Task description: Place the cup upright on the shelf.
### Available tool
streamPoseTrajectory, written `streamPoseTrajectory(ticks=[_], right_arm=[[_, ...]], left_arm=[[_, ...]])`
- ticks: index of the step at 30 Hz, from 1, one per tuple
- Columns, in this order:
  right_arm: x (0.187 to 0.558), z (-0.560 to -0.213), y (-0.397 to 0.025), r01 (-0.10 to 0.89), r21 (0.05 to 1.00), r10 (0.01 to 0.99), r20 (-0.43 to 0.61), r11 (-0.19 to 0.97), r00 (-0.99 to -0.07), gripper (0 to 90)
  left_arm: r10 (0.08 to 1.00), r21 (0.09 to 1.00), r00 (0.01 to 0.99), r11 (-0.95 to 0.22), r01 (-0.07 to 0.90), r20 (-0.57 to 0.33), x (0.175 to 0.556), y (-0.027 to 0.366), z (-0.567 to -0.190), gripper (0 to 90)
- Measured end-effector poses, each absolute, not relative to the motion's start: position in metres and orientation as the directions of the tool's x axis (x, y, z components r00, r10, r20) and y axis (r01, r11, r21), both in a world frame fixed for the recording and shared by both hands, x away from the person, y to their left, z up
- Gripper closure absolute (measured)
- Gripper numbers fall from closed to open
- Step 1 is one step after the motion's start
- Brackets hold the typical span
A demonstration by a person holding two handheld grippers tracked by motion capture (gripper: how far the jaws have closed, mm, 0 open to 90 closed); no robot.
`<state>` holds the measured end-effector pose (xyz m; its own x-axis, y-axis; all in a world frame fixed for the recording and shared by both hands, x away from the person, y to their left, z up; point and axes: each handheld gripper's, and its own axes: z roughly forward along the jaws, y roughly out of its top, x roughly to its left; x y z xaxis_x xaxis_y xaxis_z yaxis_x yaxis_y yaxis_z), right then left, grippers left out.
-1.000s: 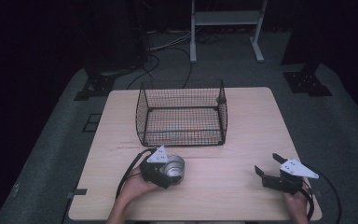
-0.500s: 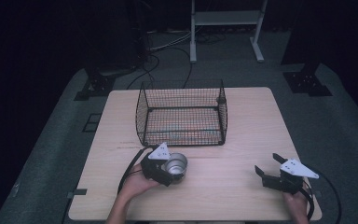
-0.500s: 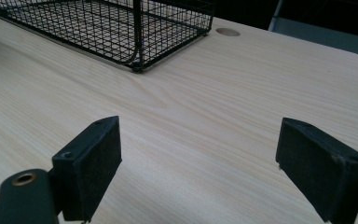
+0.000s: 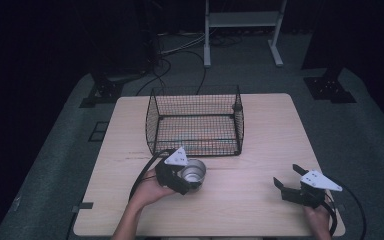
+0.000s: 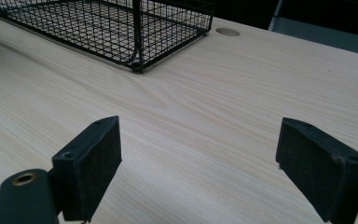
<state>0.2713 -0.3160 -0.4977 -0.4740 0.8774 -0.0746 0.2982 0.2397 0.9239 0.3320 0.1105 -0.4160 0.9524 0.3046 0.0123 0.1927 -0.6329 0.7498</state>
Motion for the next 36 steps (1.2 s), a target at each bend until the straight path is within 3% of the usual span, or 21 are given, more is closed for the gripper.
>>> streamPoseTrajectory(ticks=[36], right_arm=[[0.272, -0.498, -0.316, 0.304, 0.924, 0.88, -0.067, 0.233, -0.471, 13.5]], left_arm=[[0.235, 0.697, 0.971, -0.704, 0.134, 0.05, 0.352, 0.101, -0.357, 17.6]])
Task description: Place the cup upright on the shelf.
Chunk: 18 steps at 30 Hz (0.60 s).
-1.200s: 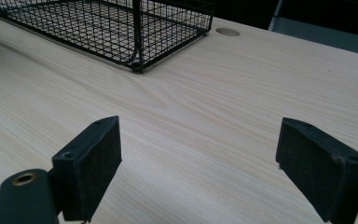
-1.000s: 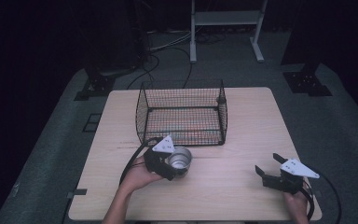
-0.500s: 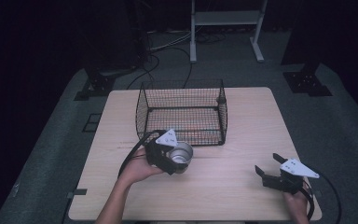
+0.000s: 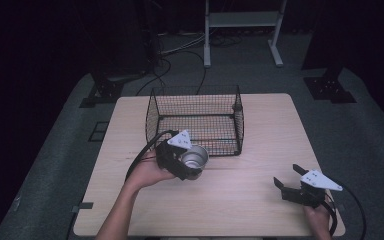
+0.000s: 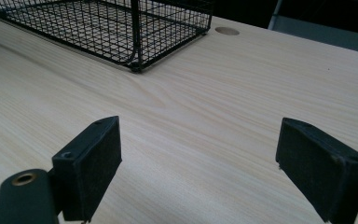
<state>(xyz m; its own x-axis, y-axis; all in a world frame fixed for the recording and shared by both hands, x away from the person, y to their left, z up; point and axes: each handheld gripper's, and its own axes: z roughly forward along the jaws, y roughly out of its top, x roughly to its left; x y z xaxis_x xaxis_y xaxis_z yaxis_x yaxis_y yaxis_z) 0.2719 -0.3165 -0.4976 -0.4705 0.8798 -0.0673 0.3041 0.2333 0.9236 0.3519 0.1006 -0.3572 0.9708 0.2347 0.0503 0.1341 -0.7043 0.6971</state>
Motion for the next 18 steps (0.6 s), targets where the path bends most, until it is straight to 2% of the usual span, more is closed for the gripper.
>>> streamPoseTrajectory(ticks=[18], right_arm=[[0.272, -0.498, -0.317, 0.297, 0.925, 0.877, -0.072, 0.236, -0.475, 13.4]], left_arm=[[0.209, 0.695, 0.977, -0.707, 0.127, 0.033, 0.373, 0.094, -0.333, 17.6]])
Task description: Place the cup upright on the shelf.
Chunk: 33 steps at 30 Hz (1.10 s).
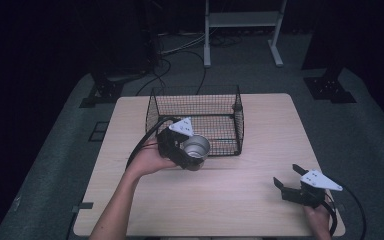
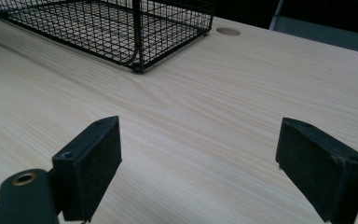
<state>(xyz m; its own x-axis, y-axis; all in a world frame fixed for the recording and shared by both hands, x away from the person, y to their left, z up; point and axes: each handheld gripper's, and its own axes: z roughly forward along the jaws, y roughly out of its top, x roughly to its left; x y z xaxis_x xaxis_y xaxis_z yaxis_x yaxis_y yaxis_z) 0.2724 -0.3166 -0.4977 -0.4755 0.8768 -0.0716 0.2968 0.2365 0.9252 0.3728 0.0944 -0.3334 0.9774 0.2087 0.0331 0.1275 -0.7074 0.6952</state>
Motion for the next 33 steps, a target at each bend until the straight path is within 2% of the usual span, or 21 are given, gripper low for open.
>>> streamPoseTrajectory(ticks=[33], right_arm=[[0.273, -0.498, -0.318, 0.302, 0.927, 0.88, -0.056, 0.221, -0.472, 13.5]], left_arm=[[0.206, 0.682, 0.979, -0.718, 0.143, 0.011, 0.411, 0.078, -0.301, 17.7]])
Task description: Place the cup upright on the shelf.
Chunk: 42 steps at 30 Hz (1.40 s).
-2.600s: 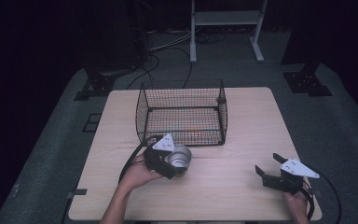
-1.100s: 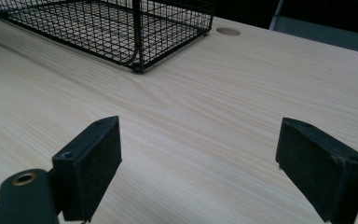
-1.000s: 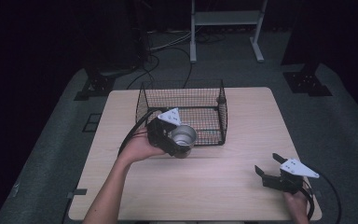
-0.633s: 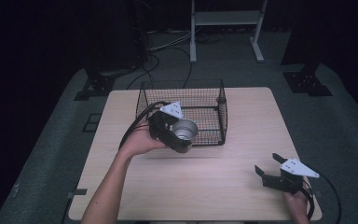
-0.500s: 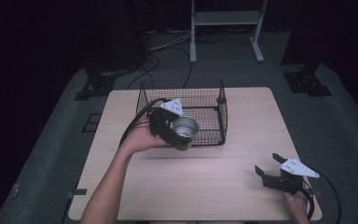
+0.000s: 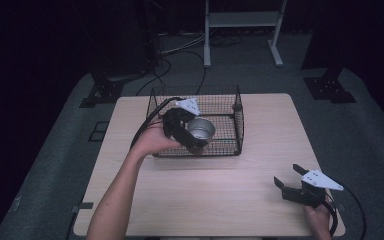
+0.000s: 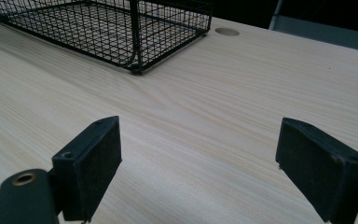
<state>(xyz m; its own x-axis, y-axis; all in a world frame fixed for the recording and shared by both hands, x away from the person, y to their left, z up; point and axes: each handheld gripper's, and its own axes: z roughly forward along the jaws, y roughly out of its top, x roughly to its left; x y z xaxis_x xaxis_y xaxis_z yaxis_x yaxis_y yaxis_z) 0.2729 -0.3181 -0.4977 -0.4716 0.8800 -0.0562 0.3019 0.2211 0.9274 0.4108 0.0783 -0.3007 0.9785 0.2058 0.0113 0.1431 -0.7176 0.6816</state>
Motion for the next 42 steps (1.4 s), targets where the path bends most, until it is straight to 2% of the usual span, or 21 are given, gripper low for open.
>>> streamPoseTrajectory(ticks=[27, 42], right_arm=[[0.272, -0.498, -0.321, 0.297, 0.934, 0.881, -0.036, 0.198, -0.472, 13.5], [0.273, -0.498, -0.322, 0.295, 0.937, 0.881, -0.027, 0.187, -0.472, 13.5]], left_arm=[[0.223, 0.676, 0.975, -0.722, 0.149, 0.023, 0.448, 0.06, -0.276, 17.6], [0.257, 0.692, 0.966, -0.695, 0.195, -0.014, 0.471, 0.055, -0.274, 17.7]])
